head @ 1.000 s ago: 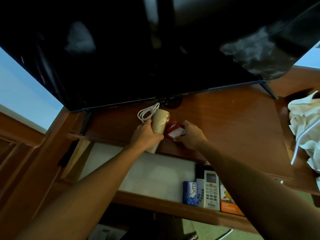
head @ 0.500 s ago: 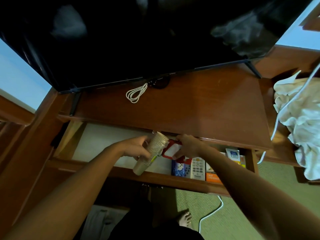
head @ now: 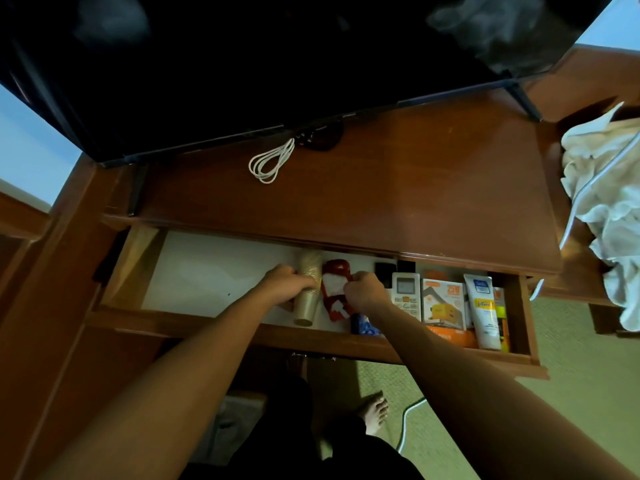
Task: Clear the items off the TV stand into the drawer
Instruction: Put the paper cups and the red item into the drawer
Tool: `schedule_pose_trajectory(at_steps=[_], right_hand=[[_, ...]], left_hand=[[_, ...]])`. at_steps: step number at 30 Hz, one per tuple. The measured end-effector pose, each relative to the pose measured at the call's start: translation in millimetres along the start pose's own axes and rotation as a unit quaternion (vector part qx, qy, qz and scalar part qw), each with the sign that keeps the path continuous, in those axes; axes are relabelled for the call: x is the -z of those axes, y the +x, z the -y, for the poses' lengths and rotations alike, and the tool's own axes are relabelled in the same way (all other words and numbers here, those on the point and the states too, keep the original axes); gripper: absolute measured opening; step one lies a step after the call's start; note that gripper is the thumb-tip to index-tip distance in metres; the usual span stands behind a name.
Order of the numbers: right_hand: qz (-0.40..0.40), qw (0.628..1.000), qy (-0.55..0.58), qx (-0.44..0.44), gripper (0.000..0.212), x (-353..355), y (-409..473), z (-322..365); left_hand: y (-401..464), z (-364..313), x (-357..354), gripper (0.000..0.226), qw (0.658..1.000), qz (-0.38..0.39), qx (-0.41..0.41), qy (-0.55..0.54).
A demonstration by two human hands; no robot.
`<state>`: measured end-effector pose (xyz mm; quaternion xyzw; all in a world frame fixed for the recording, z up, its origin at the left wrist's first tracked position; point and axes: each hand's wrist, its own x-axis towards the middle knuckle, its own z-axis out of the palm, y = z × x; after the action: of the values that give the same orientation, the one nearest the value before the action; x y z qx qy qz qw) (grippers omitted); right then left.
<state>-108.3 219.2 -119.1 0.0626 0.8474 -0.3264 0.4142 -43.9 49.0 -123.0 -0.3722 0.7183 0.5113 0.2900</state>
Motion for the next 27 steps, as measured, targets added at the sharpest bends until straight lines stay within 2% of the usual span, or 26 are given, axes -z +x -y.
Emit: schedule_pose_trajectory(at_steps=[4, 6, 8, 9, 11, 14, 16, 19, 22, 24, 27], right_hand=[[-0.042, 0.998, -0.052, 0.014, 0.012, -10, 4, 1], [-0.053, 0.995, -0.087, 0.014, 0.017, -16, 5, -1], [-0.052, 0.987, -0.152, 0.029, 0.012, -20, 3, -2], [-0.053, 0.979, -0.191, 0.039, 0.019, -20, 0, -2], [-0.064, 0.96, -0.264, 0.063, 0.029, -19, -4, -1], [-0.087, 0.915, -0.383, 0.091, 0.029, -15, -7, 1], [-0.109, 0.887, -0.434, 0.116, 0.029, -12, -6, 2], [-0.141, 0.839, -0.476, 0.222, 0.036, -12, 2, -4], [-0.08, 0.788, -0.537, 0.291, 0.045, -19, 10, -15], [-0.039, 0.789, -0.548, 0.274, 0.046, -23, 14, -22], [-0.019, 0.796, -0.542, 0.27, 0.036, -24, 17, -29]], left_hand=[[18, 5, -12, 0.05, 0.999, -0.028, 0.008, 0.012], [22, 10, -21, 0.055, 0.999, -0.031, 0.007, 0.029], [22, 13, -28, 0.06, 0.998, -0.034, 0.0, 0.043], [21, 13, -30, 0.061, 0.998, -0.037, -0.004, 0.056], [21, 13, -29, 0.057, 0.996, -0.035, -0.008, 0.081], [19, 9, -25, 0.047, 0.995, -0.022, 0.001, 0.102], [18, 6, -23, 0.041, 0.992, -0.044, -0.004, 0.117], [15, 3, -23, 0.032, 0.989, -0.093, -0.022, 0.108], [15, 5, -27, 0.037, 0.989, -0.106, -0.031, 0.103], [14, 7, -29, 0.044, 0.987, -0.112, -0.043, 0.105], [12, 7, -32, 0.047, 0.986, -0.122, -0.05, 0.099]])
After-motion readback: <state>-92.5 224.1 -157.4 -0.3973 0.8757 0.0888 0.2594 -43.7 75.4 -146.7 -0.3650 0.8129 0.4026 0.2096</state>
